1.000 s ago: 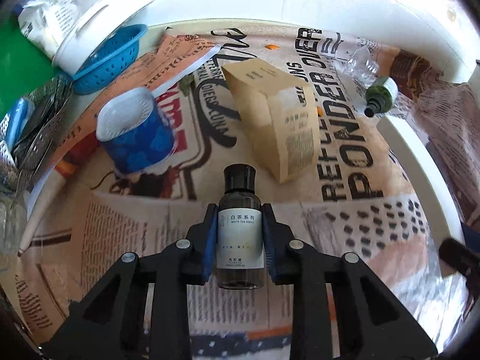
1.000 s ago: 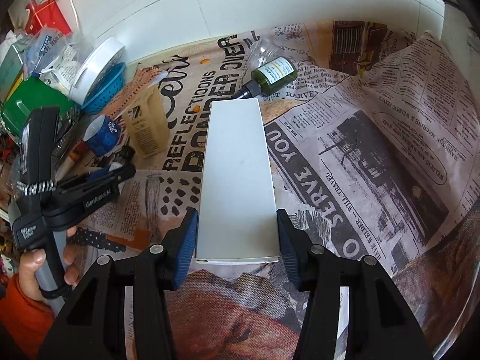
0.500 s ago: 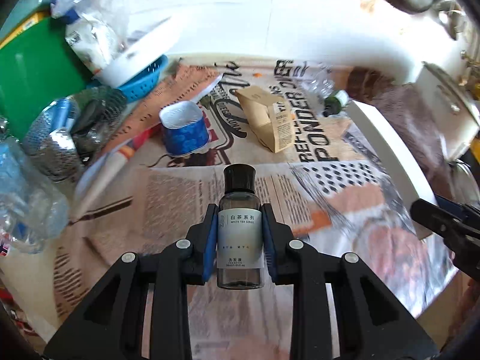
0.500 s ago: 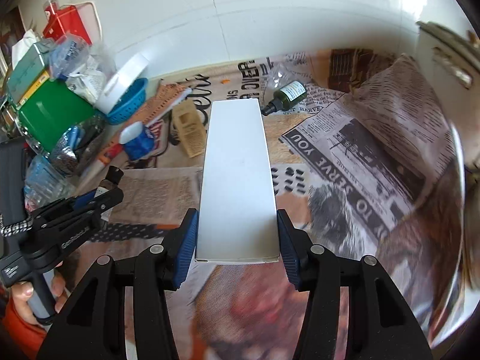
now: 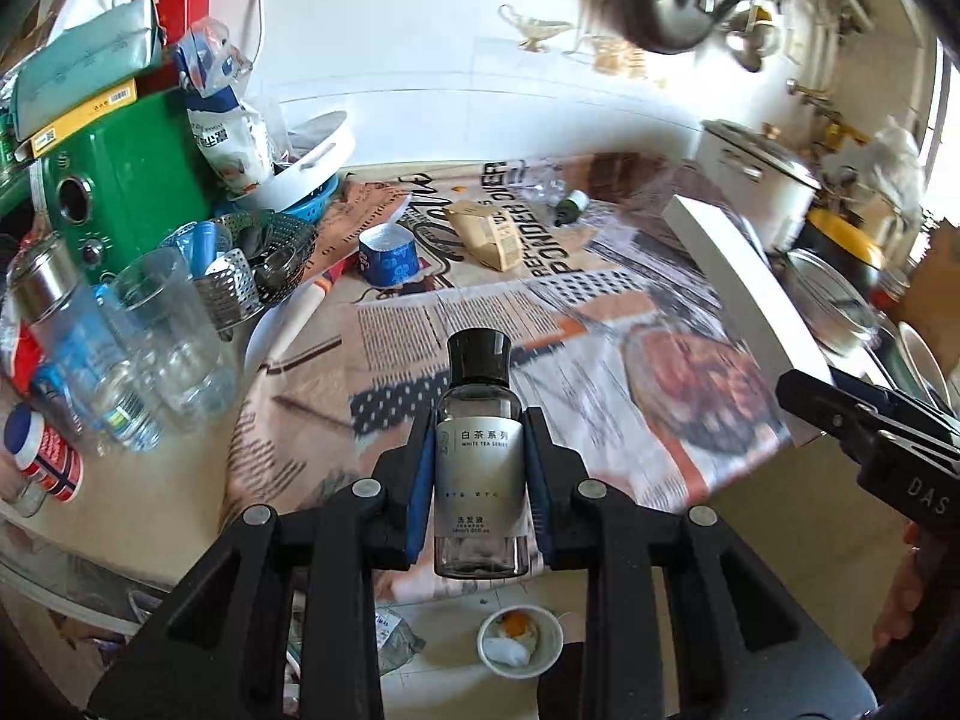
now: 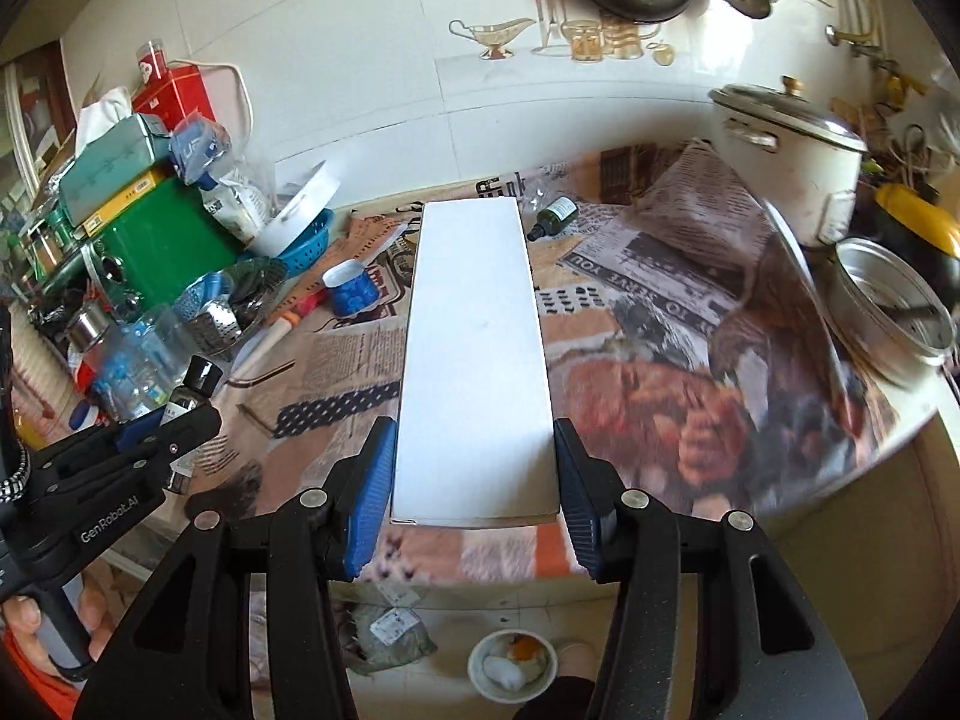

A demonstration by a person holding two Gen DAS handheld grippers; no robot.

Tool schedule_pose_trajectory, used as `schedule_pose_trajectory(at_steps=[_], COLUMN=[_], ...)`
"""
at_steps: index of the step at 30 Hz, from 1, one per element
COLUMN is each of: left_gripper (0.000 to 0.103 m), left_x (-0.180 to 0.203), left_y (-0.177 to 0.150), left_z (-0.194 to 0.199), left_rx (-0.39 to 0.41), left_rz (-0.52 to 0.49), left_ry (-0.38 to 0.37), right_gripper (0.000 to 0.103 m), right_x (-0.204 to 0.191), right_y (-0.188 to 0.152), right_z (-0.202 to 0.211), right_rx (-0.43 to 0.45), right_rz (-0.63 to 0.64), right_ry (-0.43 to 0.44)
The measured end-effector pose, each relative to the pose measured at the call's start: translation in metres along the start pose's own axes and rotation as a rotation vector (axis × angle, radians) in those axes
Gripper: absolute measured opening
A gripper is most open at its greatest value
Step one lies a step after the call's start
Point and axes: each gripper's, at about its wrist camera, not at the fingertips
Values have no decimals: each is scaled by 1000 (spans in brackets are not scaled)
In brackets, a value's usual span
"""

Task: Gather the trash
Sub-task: 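Lower both tools to the white bin and open them over it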

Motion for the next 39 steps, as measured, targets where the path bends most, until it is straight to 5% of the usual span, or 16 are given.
schedule_pose_trajectory(at_steps=[8, 15, 29, 39], left_gripper=[27, 27, 27, 27], left_x=[-1, 8, 51, 60], left_y=[-49, -94, -220, -317], left_z=[30, 16, -77, -183], left_rx=[-72, -167, -379, -477], left_rz=[-8, 25, 156, 220], left_ry=[-35, -33, 44, 32], right_gripper=[48, 48, 48, 48], right_x=[-20, -19, 41, 93], right_y=[-45, -89, -188, -281], right_z=[33, 30, -34, -131], right_rx=[-75, -181, -416, -573], right_rz=[-18, -4, 50, 57], right_ry=[-23, 14, 84, 64])
Point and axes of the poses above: each gripper's, at about its wrist camera, not at the fingertips, and z roughly against the way its jaws point, x to its right, y to its top, and after that the axes turned 2 degrees about y, right-handed
